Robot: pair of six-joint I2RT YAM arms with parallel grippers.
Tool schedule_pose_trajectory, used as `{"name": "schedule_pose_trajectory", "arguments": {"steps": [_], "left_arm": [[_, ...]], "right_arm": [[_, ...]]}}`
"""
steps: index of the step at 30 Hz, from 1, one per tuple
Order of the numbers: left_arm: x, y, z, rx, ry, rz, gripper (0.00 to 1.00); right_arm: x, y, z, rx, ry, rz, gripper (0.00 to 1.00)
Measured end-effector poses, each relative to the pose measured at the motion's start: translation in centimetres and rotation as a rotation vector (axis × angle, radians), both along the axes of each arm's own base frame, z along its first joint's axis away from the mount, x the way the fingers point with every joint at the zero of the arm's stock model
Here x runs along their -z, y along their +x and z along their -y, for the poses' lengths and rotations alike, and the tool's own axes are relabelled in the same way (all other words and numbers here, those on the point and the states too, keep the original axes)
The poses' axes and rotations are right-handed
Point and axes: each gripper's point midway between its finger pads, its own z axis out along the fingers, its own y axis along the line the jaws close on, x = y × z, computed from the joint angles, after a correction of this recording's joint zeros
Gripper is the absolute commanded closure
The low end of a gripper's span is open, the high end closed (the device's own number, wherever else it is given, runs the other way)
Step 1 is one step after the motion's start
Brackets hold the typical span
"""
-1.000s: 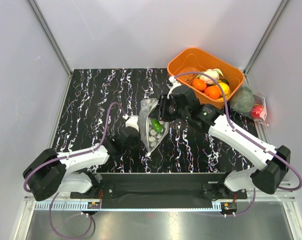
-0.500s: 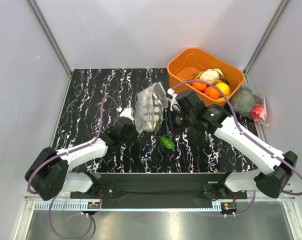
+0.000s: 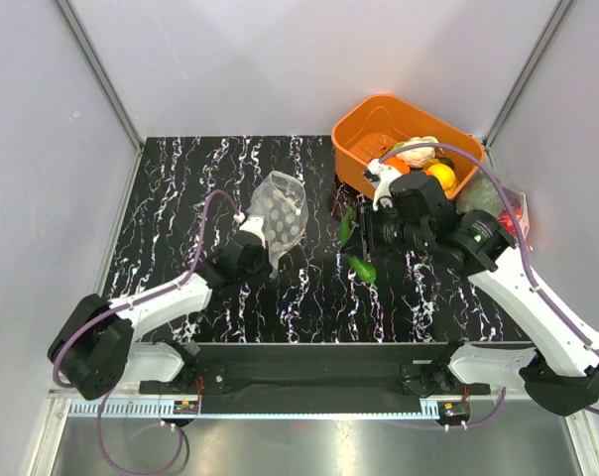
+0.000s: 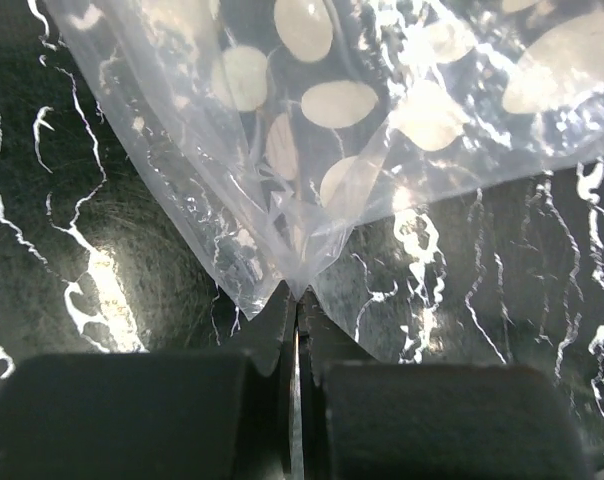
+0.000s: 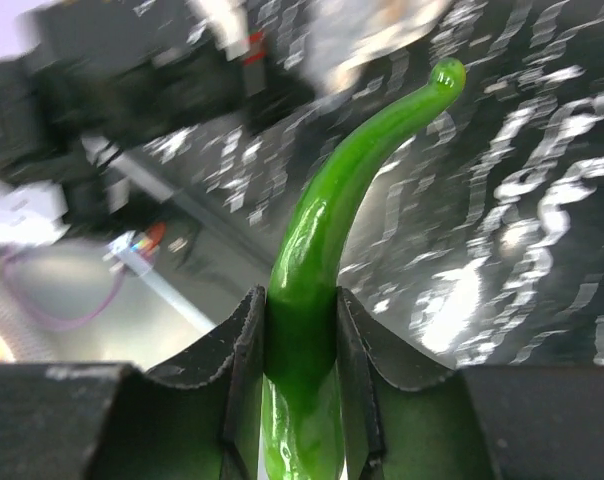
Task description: Open the zip-top bag and remove the fake food
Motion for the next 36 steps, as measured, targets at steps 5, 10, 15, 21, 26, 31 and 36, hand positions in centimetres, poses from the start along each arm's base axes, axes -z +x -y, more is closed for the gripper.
{"name": "schedule_pose_trajectory", "arguments": {"steps": [5, 10, 15, 21, 26, 31, 36], "left_arm": [[-2.1, -0.3, -0.1, 0.032, -0.02, 0.05, 0.37], [-4.1, -0.9, -0.2, 0.056, -0.048, 0.089, 0.13], [-6.4, -1.6, -0.5, 0.078, -0.083, 0.138, 0.01], [-9.9, -2.4, -1.3, 0.088, -0.112, 0.207, 0.01], [-14.1, -1.7, -2.1, 0.075, -0.119, 0.279, 0.01], [-15.8, -1.1, -3.2, 0.051, -0.098, 0.31, 0.01], [-14.9, -1.2, -4.4, 0.034, -0.049, 0.282, 0.01]], "right_arm": [[1.1, 4.6, 2.4, 0.122, -0.091, 0.061, 1.0], [1.9, 10.2, 5.5, 0.257, -0.13, 0.093, 1.0], [1.4, 15.7, 8.8, 0.366, -0.137, 0.133, 1.0], [0.7, 22.8, 12.9, 0.473, -0.136, 0.18, 1.0], [1.8, 28.9, 16.4, 0.536, -0.145, 0.189, 1.0], [4.2, 34.7, 19.7, 0.595, -0.171, 0.174, 1.0], [8.6, 38.1, 21.6, 0.632, -0.225, 0.119, 0.68]]}}
